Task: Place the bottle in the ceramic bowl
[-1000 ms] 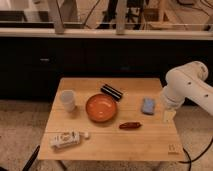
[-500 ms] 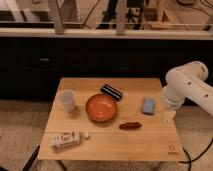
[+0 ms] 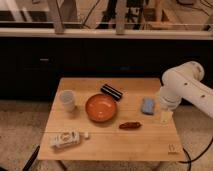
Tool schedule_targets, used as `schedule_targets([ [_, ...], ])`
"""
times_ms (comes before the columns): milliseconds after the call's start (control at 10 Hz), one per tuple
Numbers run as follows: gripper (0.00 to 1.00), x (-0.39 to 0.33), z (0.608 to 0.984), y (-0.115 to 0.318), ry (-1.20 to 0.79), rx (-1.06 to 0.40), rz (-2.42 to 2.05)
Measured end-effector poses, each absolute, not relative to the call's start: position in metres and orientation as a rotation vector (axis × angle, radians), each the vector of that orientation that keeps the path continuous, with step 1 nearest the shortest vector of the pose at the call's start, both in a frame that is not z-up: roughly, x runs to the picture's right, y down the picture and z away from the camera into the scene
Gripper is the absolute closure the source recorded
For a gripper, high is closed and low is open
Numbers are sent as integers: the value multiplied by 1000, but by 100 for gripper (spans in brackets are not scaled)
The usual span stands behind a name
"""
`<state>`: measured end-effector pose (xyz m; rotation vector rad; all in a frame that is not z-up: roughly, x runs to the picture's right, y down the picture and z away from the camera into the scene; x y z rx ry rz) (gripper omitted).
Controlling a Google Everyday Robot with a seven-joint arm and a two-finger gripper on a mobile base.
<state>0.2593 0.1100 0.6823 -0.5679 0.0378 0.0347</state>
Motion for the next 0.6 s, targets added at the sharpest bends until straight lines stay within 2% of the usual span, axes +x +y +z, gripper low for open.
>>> schedule_targets([
  [600,20,174,679,114,13,-558,-17],
])
